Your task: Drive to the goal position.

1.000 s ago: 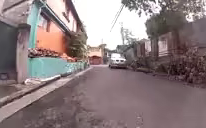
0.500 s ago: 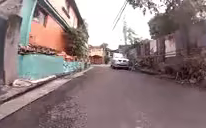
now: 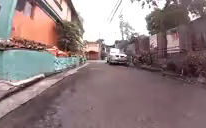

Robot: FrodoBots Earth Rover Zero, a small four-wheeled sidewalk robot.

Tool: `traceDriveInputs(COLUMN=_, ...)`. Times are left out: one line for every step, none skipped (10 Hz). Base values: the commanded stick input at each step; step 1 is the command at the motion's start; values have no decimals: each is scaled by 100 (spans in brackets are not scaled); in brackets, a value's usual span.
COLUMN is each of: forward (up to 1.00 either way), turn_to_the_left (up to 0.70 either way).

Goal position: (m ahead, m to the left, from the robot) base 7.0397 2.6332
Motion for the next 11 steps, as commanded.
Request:
traceDriveInputs(forward=100, turn_to_the_left=0)
traceDriveInputs(forward=100, turn_to_the_left=0)
traceDriveInputs(forward=100, turn_to_the_left=0)
traceDriveInputs(forward=100, turn_to_the_left=0)
traceDriveInputs(forward=100, turn_to_the_left=0)
traceDriveInputs(forward=100, turn_to_the_left=0)
traceDriveInputs(forward=100, turn_to_the_left=0)
traceDriveInputs(forward=100, turn_to_the_left=0)
traceDriveInputs(forward=100, turn_to_the_left=0)
traceDriveInputs(forward=100, turn_to_the_left=0)
traceDriveInputs(forward=100, turn_to_the_left=2)
